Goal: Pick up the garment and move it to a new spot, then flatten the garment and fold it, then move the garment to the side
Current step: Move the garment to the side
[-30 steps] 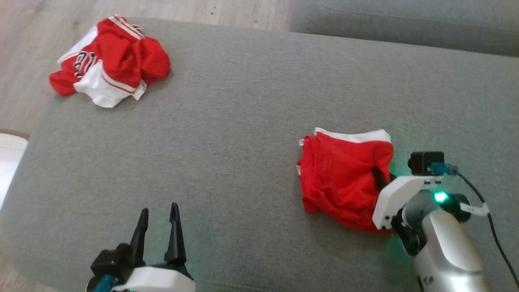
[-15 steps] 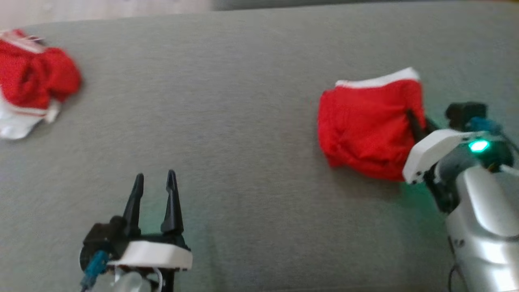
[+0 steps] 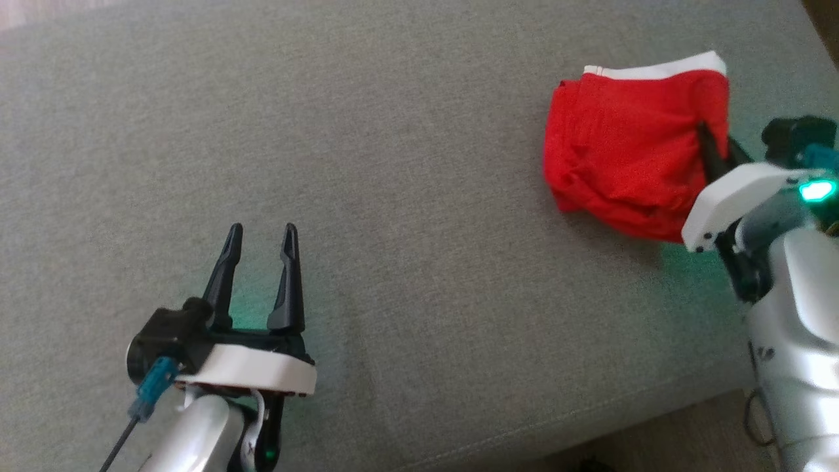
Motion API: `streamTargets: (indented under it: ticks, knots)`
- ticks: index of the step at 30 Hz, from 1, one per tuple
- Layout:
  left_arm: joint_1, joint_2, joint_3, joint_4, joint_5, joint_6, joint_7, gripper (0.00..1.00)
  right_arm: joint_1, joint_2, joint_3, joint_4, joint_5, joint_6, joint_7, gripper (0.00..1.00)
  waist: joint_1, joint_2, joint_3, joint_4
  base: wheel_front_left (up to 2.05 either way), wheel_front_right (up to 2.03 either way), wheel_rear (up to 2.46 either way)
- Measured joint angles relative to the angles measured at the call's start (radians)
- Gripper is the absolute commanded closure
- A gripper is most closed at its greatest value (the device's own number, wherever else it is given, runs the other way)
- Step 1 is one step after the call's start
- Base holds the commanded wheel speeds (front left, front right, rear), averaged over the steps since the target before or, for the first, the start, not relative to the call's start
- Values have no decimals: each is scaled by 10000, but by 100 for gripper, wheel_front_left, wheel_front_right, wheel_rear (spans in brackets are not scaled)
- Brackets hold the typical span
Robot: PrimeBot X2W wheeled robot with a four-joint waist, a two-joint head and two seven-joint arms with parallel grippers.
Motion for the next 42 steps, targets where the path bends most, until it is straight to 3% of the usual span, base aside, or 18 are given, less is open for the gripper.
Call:
streamTargets:
  ticks: [5, 18, 22, 23, 24, 25, 26, 33, 42]
  knots:
    - [2, 67, -13, -92, 2, 29, 33, 0, -789, -468, -245, 589, -594, 2, -73, 100, -3, 0, 101, 296, 0, 0, 0]
    - [136, 401, 270, -598, 0, 357, 33, 0, -2588, -2999, -819, 2067, -2301, 6, 201, 100, -1, 0, 645, 1939, 0, 0, 0]
    - [136, 451, 270, -702, 0, 362, 35, 0, -3115, -3509, -811, 2454, -2575, 8, 192, 100, -1, 0, 1020, 2238, 0, 0, 0]
    - [136, 472, 272, -738, 0, 366, 35, 0, -3229, -3586, -809, 2529, -2652, 8, 190, 97, -1, 0, 1106, 2295, 0, 0, 0]
    - [136, 472, 272, -738, 0, 366, 35, 0, -3229, -3586, -809, 2529, -2652, 8, 190, 80, -1, 0, 1106, 2295, 0, 0, 0]
    - [135, 481, 272, -779, 0, 368, 35, 0, -3350, -3641, -813, 2610, -2750, 8, 148, 32, -1, 0, 1190, 2342, 0, 0, 0]
    - [135, 487, 272, -803, 2, 372, 35, 0, -3423, -3684, -823, 2631, -2876, 8, 23, 0, -1, 0, 1263, 2377, 0, 0, 0]
    - [122, 487, 249, -844, 6, 445, 44, 0, -3717, -3496, -1327, 2767, -3697, 8, -742, 0, -1, 0, 1386, 2332, 0, 0, 0]
    - [116, 485, 221, -648, -2, 435, 44, 0, -3647, -1879, -1181, 2483, -3227, 8, -1394, 0, -2, 0, 681, 2061, 0, 0, 0]
